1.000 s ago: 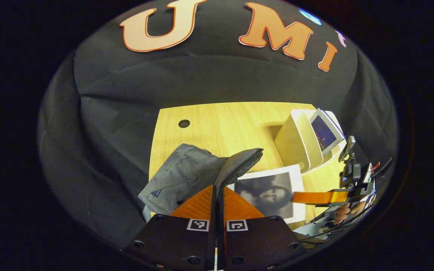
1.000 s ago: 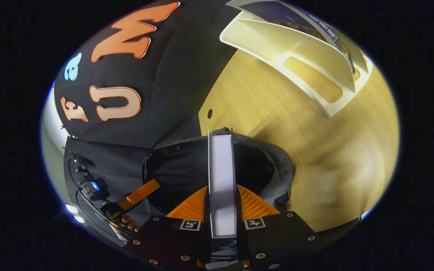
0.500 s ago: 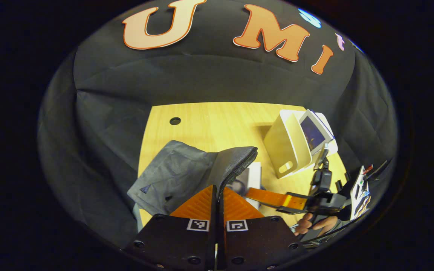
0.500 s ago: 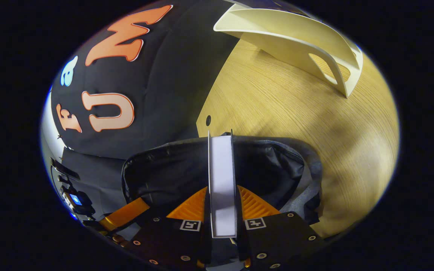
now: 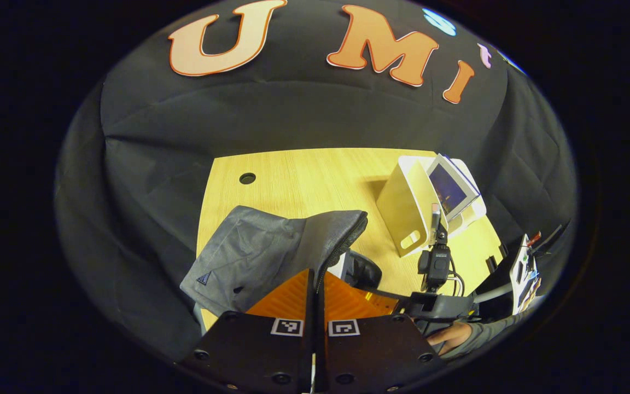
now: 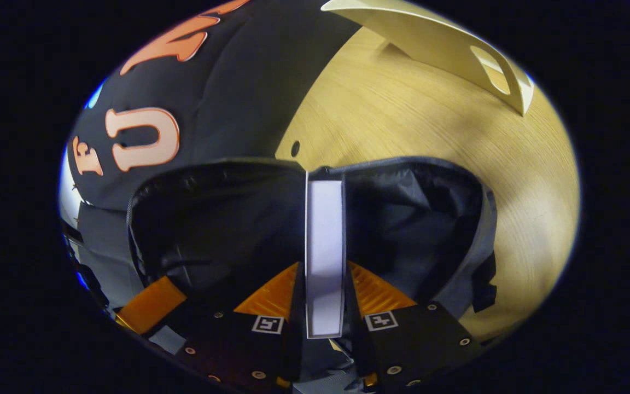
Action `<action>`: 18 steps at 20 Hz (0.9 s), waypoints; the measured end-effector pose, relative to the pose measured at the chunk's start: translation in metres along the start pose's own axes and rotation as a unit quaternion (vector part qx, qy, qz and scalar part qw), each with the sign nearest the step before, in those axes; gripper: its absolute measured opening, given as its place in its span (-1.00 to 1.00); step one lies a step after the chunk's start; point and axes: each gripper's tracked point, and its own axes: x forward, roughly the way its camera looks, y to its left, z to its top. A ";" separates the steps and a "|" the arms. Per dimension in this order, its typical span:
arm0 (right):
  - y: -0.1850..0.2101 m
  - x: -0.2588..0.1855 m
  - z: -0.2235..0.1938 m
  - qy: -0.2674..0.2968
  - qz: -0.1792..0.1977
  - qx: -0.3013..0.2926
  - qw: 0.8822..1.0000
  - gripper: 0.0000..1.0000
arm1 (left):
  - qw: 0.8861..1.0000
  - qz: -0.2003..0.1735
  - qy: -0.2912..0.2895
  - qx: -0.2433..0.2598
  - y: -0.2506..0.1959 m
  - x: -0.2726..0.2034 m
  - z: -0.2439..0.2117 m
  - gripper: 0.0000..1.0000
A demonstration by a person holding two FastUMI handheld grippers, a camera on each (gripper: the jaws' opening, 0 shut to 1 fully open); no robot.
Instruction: Open the schoolbag, grab two books from the bookshelf and put them into the schoolbag.
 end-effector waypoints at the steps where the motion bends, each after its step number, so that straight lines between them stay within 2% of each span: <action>1: -0.004 -0.005 -0.007 0.013 -0.018 -0.027 0.999 -0.15 | 1.000 0.002 0.001 -0.001 0.002 0.002 0.000 -0.94; 3: -0.006 -0.004 -0.009 0.029 -0.037 -0.079 0.996 0.16 | 1.000 0.007 0.000 -0.005 0.004 0.003 0.002 -0.94; 4: 0.000 -0.005 -0.005 0.030 -0.033 -0.095 0.994 0.19 | 1.000 0.007 -0.002 -0.005 0.006 0.003 0.002 -0.94; 5: 0.006 -0.010 -0.006 0.036 -0.029 -0.106 0.993 0.65 | 1.000 0.009 -0.003 -0.010 0.007 0.004 0.002 -0.94; 6: 0.010 -0.016 -0.003 0.039 -0.027 -0.115 0.992 0.87 | 1.000 0.011 -0.002 -0.015 0.007 0.003 0.001 -0.94; 7: 0.010 -0.025 0.001 0.036 -0.026 -0.127 0.991 0.93 | 1.000 0.013 -0.002 -0.021 0.009 0.005 -0.002 -0.94; 10: 0.004 -0.047 0.023 0.018 -0.041 -0.154 0.987 0.95 | 1.000 0.020 0.003 -0.020 0.009 0.006 -0.005 -0.95; 13: -0.025 -0.074 0.047 -0.009 -0.088 -0.176 0.980 0.96 | 1.000 0.025 0.006 -0.011 0.008 0.008 -0.009 -0.94; 18: -0.048 -0.122 0.089 -0.037 -0.137 -0.221 0.965 0.97 | 0.999 0.031 0.014 -0.007 -0.001 0.019 -0.013 -0.95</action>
